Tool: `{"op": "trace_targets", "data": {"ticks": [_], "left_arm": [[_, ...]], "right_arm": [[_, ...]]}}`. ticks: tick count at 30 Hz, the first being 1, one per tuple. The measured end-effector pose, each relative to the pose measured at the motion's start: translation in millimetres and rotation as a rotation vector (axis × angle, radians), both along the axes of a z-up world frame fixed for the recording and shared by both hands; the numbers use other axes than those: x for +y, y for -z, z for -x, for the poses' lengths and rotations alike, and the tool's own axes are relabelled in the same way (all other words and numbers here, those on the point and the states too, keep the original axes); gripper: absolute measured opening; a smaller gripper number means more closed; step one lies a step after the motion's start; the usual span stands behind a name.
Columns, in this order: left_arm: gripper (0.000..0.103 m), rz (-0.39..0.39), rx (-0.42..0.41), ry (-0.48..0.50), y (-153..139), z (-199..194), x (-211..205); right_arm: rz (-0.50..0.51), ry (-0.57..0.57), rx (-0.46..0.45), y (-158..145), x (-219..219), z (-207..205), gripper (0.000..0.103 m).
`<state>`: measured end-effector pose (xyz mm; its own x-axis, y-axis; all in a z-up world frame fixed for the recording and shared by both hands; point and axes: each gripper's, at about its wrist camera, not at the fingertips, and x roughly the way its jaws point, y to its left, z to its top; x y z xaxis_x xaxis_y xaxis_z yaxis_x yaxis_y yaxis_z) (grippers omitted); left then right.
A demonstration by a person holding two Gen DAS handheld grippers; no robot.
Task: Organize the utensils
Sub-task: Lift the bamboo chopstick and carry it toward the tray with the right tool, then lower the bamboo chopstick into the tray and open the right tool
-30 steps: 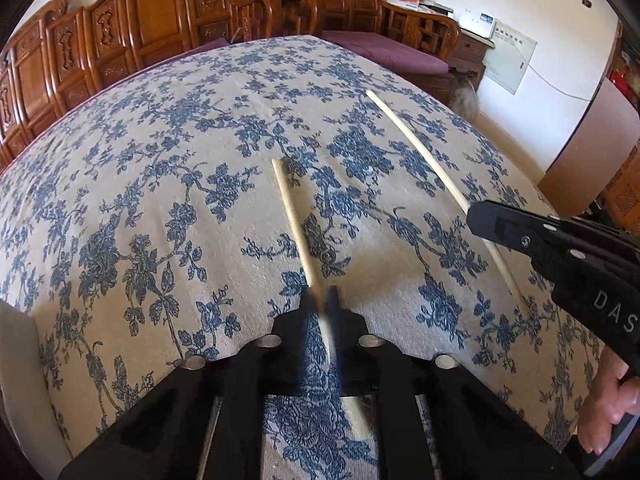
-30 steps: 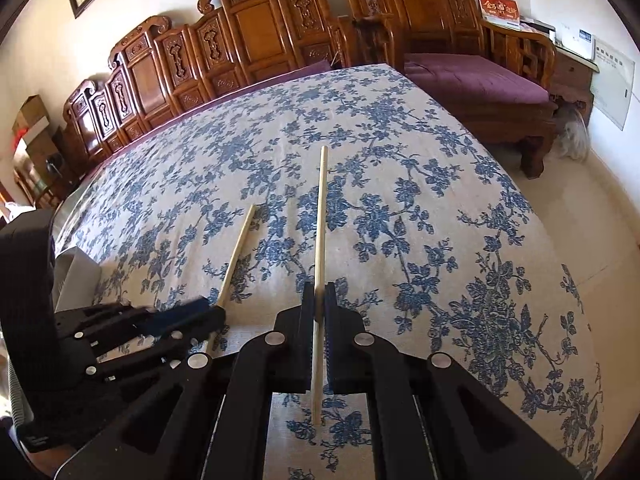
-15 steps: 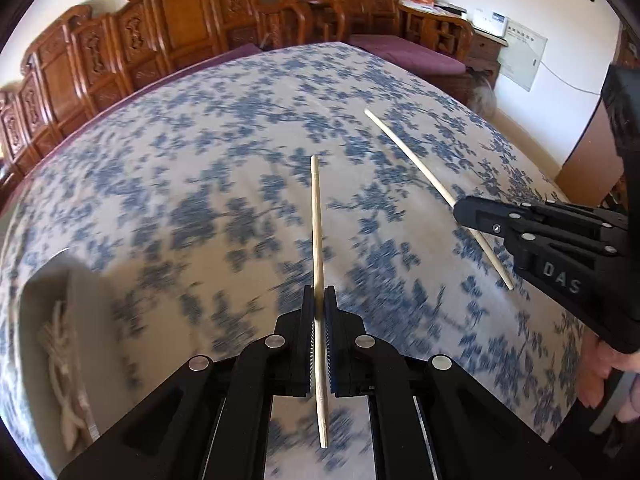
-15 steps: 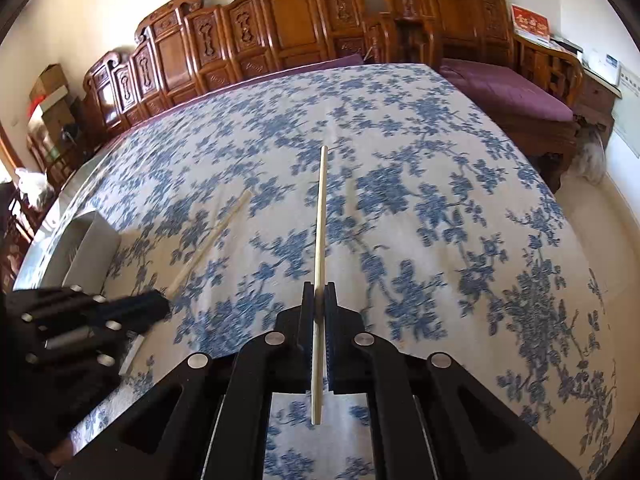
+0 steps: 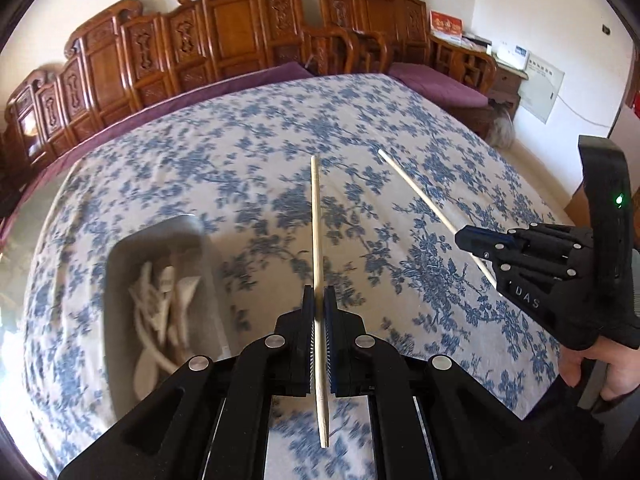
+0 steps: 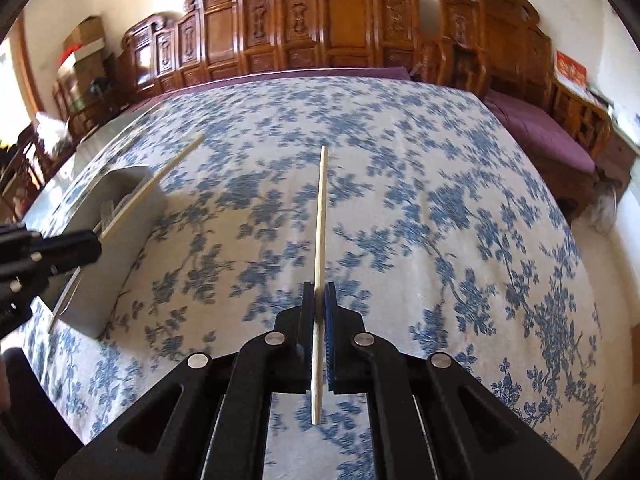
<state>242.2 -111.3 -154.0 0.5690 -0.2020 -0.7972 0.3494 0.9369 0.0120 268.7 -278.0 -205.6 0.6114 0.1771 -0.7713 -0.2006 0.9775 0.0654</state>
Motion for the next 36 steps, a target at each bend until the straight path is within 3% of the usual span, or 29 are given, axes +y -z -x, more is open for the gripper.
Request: {"op": "trace_targets", "data": {"ticks": [9,20,36], "left_arm": [[0.004,0.014,-0.039,-0.037,-24,14,43],[0.004,0.028,-0.048,-0.098,-30,21,85],[0.004,0.043,0.079,-0.178,27,-11,133]], "right_arm": [[-0.001,-0.066,-0.036,-32,41,21,0.006],[-0.008,-0.148,-0.095,-71,86,40,0.006],[-0.019,-0.254,-0.063,-59,133,42,0.006]]}}
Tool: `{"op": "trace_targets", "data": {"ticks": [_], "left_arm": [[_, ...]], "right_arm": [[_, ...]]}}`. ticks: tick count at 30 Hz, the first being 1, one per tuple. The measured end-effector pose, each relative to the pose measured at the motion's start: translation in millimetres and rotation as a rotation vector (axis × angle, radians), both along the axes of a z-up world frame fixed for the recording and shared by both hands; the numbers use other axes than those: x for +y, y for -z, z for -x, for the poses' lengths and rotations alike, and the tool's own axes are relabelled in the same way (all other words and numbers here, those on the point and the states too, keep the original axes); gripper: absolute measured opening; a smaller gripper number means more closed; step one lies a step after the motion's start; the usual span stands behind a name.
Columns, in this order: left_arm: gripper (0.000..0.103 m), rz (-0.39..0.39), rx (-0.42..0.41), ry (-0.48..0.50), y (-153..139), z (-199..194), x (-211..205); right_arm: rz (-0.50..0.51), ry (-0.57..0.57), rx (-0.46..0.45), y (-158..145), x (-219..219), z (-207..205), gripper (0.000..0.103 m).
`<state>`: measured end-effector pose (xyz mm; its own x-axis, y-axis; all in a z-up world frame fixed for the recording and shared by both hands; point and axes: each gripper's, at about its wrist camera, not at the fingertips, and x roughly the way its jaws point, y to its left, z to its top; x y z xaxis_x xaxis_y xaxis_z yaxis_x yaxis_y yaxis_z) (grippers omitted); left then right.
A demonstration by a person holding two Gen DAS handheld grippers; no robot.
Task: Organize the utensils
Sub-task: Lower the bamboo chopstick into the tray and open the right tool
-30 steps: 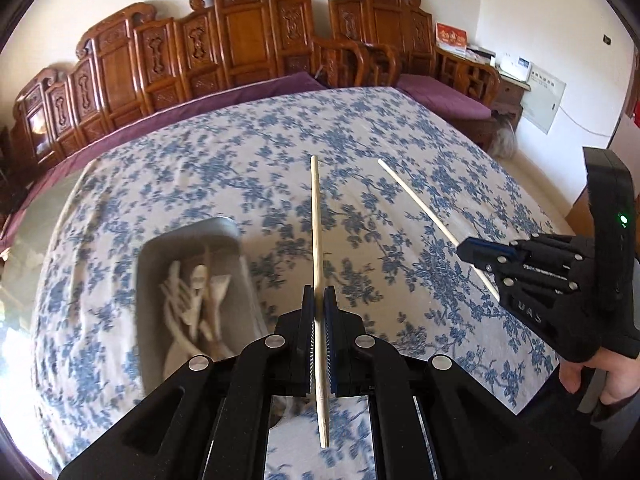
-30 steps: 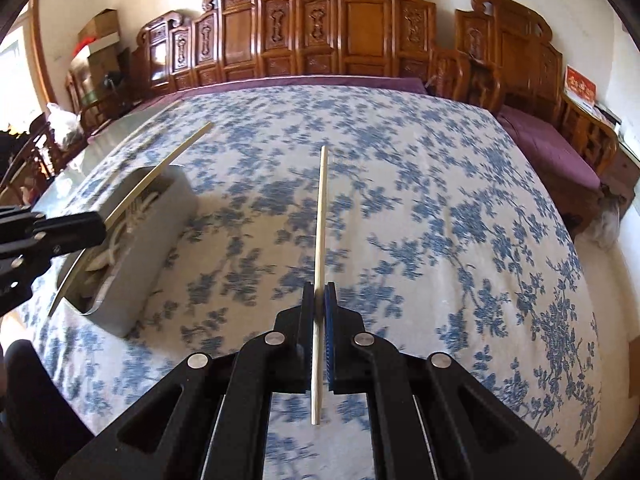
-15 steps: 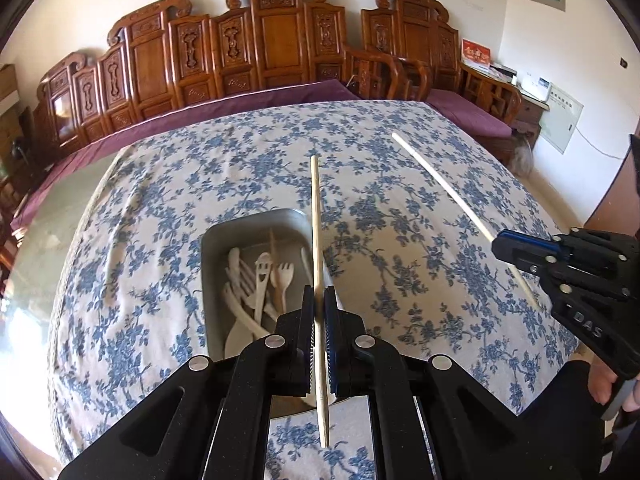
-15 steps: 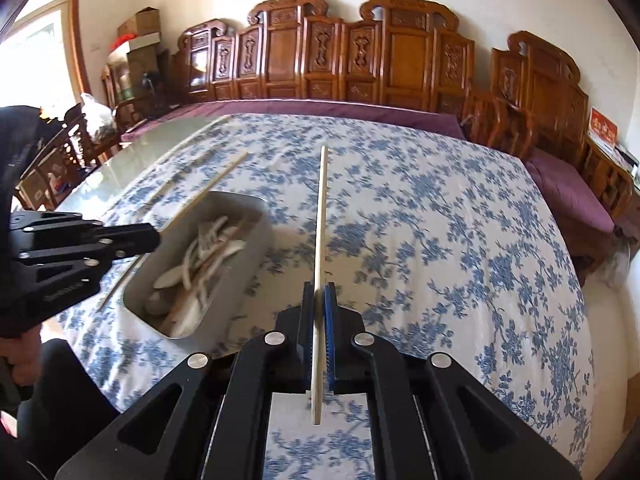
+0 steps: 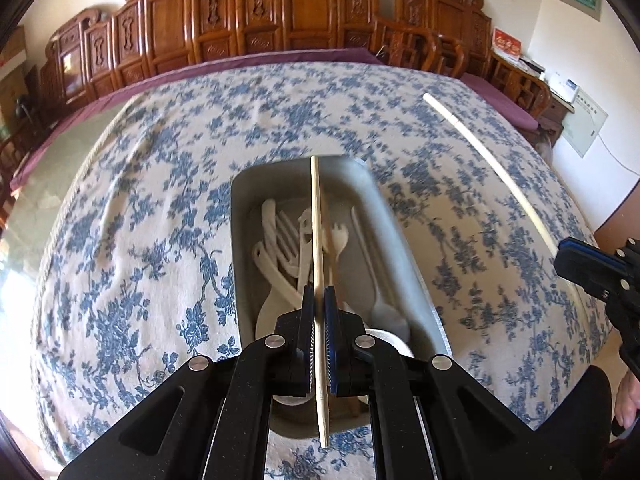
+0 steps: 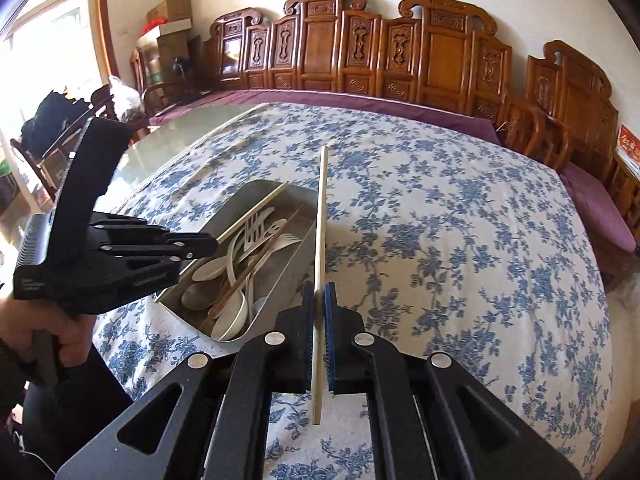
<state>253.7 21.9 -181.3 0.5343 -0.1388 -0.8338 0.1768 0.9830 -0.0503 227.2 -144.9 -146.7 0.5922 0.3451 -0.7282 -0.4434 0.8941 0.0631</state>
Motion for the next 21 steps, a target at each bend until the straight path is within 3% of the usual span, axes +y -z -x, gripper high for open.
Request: {"op": "trace_targets", "data": {"ticks": [13,21], "left_arm": [[0.004,-0.004,0.047,0.000,22,-11,2],[0.004,0.005,0.016,-0.012,5,-2,13]], "right_arm": [[-0.017,-0.016,0.034,12,10,-7,0.006],[-0.015,-0.032,0.035,13,24,-9,0.006]]}}
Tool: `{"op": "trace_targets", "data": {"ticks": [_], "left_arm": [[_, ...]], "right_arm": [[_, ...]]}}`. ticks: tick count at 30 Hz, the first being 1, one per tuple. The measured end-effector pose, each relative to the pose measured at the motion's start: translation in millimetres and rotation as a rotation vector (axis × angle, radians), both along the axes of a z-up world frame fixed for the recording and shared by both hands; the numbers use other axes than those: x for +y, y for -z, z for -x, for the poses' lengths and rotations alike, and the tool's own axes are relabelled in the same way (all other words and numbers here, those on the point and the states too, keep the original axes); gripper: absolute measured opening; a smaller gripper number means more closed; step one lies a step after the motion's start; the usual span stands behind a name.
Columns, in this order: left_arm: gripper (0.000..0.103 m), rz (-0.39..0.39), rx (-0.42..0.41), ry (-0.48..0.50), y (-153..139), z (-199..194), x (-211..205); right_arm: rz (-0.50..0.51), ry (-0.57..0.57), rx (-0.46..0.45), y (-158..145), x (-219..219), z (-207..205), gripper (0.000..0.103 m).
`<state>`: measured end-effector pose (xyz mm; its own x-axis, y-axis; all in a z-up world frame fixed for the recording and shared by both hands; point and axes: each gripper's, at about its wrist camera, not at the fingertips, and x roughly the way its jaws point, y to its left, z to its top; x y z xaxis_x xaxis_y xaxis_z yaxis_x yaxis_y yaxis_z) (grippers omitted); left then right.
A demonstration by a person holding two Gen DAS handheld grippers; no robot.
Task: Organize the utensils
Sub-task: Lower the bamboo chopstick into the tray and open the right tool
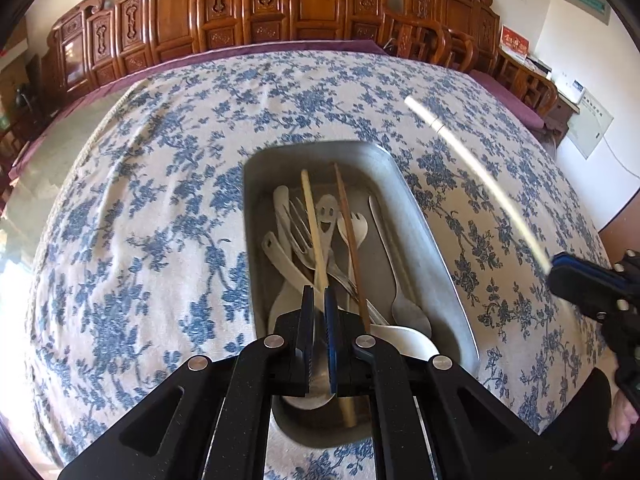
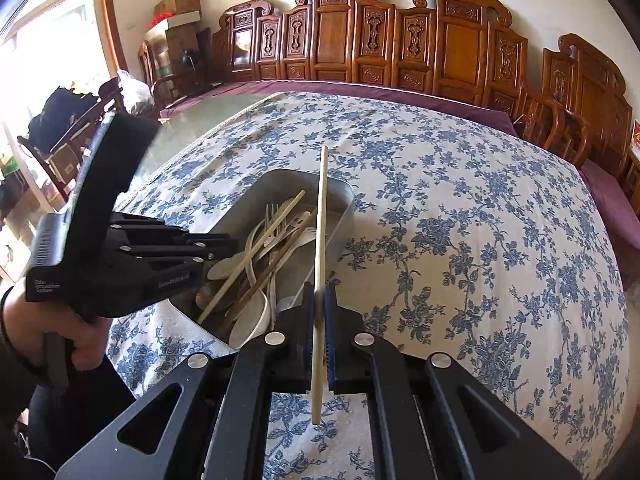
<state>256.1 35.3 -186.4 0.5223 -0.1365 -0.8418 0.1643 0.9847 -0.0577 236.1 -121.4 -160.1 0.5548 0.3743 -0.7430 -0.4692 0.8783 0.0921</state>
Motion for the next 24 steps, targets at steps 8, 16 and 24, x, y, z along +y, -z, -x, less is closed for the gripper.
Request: {"op": "trace_targets", "data": {"ticks": [8,16,24], "left_arm": [[0.004,-0.007,-0.045,-0.016,-23,12,24],[0.004,-0.013,-0.058,-0.043,-31,21,47],[0.005,-0.010,-0.055,-0.065,-30,25,64]], "right_arm": [[-0.005,-0.017,0.018,7,24,-9,0.006],[-0.028,-0.019,0.078,23,50,-26,0.006],[-0.051,-0.005,0.139,38,68,-41,0.006]]}}
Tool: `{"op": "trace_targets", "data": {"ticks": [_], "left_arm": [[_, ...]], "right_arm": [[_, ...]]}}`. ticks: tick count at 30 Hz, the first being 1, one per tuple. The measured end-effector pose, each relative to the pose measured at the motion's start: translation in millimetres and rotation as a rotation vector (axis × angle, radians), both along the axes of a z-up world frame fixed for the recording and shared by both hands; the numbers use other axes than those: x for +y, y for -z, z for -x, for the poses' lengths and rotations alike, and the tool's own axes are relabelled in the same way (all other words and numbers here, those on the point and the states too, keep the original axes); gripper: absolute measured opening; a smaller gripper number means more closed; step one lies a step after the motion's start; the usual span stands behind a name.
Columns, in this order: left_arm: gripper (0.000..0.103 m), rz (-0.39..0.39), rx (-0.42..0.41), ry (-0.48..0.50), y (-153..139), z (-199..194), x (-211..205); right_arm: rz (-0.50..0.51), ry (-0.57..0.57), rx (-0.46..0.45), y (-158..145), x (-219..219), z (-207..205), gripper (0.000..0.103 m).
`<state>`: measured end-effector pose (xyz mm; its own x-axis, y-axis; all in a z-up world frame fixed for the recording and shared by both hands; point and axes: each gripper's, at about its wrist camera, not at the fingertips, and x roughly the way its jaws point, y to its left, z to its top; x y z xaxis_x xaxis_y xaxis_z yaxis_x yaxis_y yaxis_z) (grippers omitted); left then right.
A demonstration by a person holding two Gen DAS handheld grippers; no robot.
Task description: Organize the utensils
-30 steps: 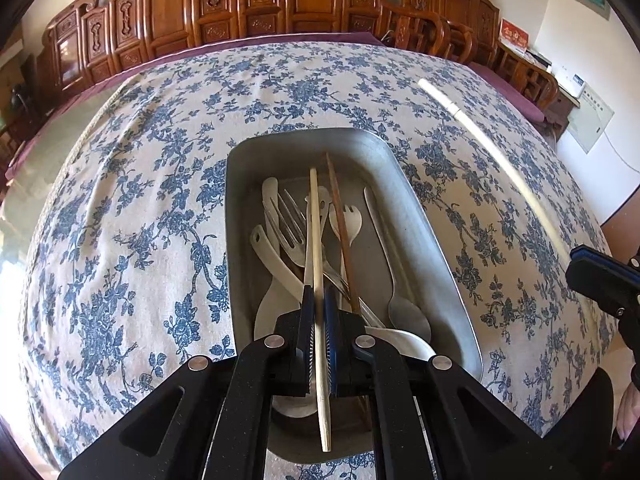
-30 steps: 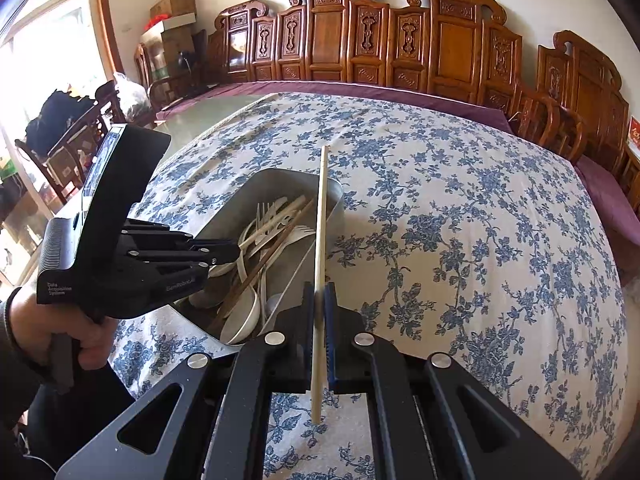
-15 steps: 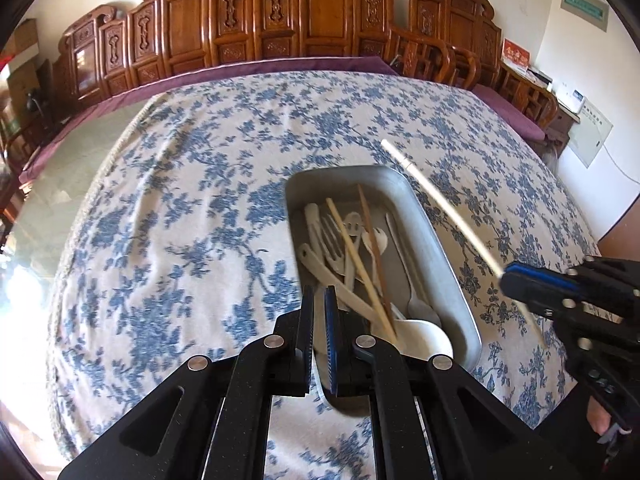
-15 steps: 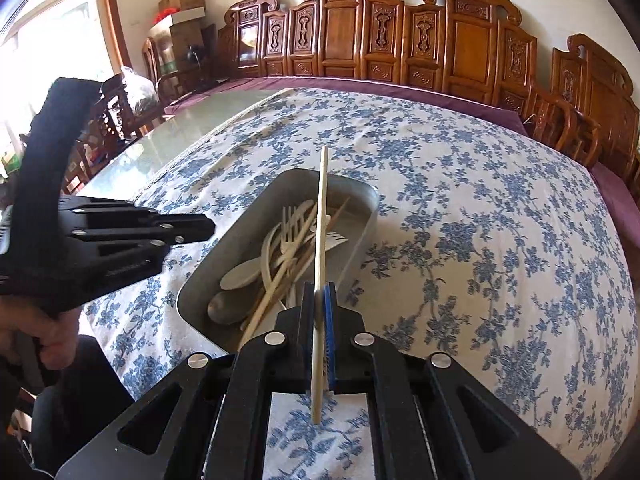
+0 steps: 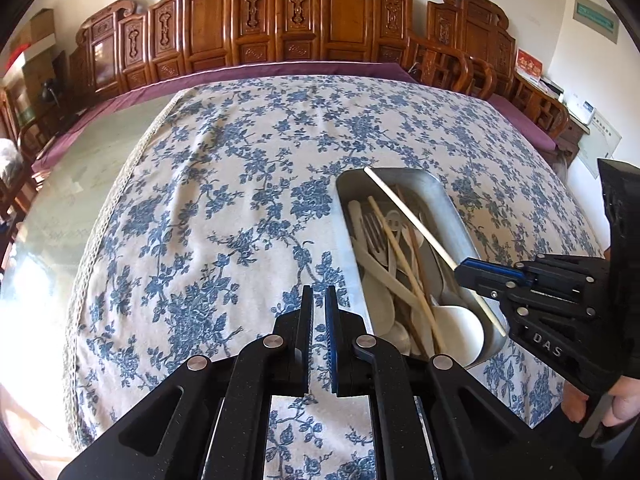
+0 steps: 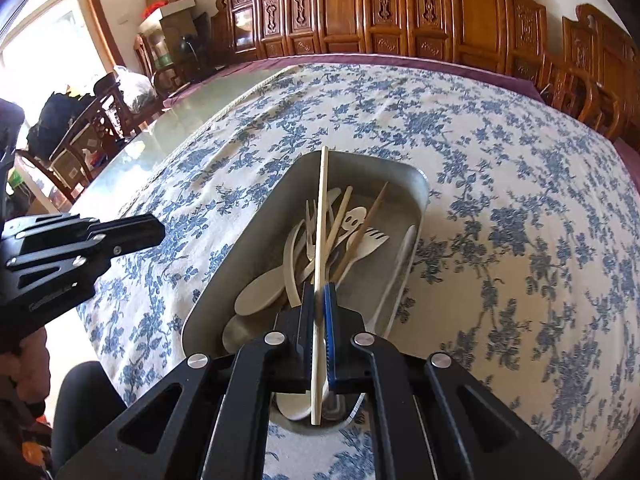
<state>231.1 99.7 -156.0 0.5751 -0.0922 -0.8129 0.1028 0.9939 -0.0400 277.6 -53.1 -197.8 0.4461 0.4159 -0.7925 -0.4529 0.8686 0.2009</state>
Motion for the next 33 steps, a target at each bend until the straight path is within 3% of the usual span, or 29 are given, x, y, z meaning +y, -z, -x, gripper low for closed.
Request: {"op": "trace_targets", "data": {"ticks": [16,25,33], "left_arm": [[0.005,-0.002,0.007,-0.001,3,2,2],[0.005,0.002,0.002,-0.003,0,4,-2],[0.006,0.005,-0.019,0.002,-11,13,-16]], "right_arm": [[-0.023,-0.006,0.068,23,30,-3,0.008],[-0.027,-0.008,0.011,15,21,5,0.008],[-0.020,0.043,-0.103,-20,-14,27,0.008]]}}
